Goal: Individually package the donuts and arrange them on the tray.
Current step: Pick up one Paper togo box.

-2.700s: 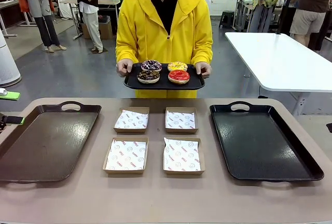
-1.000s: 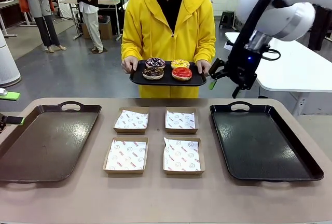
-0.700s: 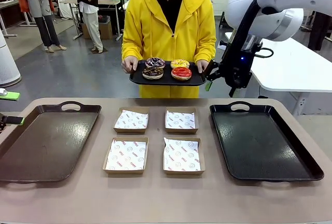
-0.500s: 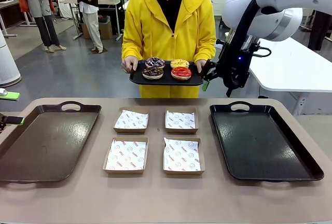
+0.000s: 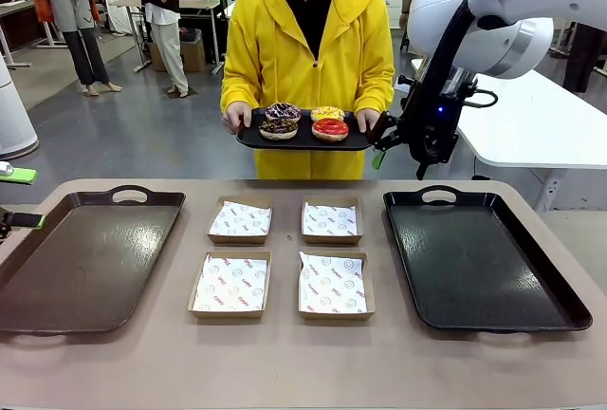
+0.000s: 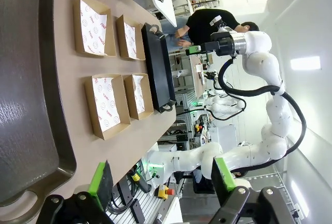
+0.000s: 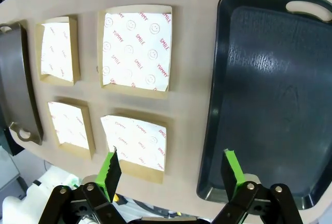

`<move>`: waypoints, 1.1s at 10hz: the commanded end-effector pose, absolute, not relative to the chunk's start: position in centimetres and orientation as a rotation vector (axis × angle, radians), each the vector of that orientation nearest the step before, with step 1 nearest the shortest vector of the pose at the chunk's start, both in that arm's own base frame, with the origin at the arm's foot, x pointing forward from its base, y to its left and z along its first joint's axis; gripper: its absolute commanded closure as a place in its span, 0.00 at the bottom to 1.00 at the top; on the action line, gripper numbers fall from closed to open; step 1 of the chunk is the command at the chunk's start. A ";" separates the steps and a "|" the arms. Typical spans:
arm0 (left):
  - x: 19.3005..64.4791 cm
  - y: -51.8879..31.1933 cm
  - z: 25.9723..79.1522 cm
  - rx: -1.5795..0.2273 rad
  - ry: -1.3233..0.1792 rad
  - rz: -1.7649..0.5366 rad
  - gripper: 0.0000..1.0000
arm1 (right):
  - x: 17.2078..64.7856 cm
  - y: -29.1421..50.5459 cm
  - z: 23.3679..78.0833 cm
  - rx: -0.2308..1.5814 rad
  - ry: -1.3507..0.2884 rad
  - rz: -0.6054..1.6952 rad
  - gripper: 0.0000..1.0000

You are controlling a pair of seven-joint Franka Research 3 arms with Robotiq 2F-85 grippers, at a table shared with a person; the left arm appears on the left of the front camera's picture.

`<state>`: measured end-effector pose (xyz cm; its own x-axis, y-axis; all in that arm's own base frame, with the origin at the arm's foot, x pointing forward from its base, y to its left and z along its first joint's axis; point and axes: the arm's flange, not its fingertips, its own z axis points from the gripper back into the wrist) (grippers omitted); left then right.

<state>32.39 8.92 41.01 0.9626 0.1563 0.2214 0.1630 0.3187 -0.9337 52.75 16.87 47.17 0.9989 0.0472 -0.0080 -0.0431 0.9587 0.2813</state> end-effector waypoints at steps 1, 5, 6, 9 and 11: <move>32.4 9.0 41.1 -1.266 -0.305 -0.007 0.00 | 53.1 16.9 47.4 0.280 0.018 0.046 0.00; 32.4 9.0 41.1 -1.266 -0.305 -0.007 0.00 | 52.8 16.9 47.2 0.285 0.013 0.046 0.00; 32.4 9.0 41.1 -1.266 -0.305 -0.007 0.00 | 53.8 18.3 46.5 0.249 0.038 0.062 0.00; 32.4 9.0 41.1 -1.266 -0.305 -0.007 0.00 | 56.6 22.5 44.4 0.159 0.031 0.073 0.00; 32.4 9.0 41.1 -1.266 -0.305 -0.007 0.00 | 57.7 25.1 42.6 0.136 -0.026 0.098 0.00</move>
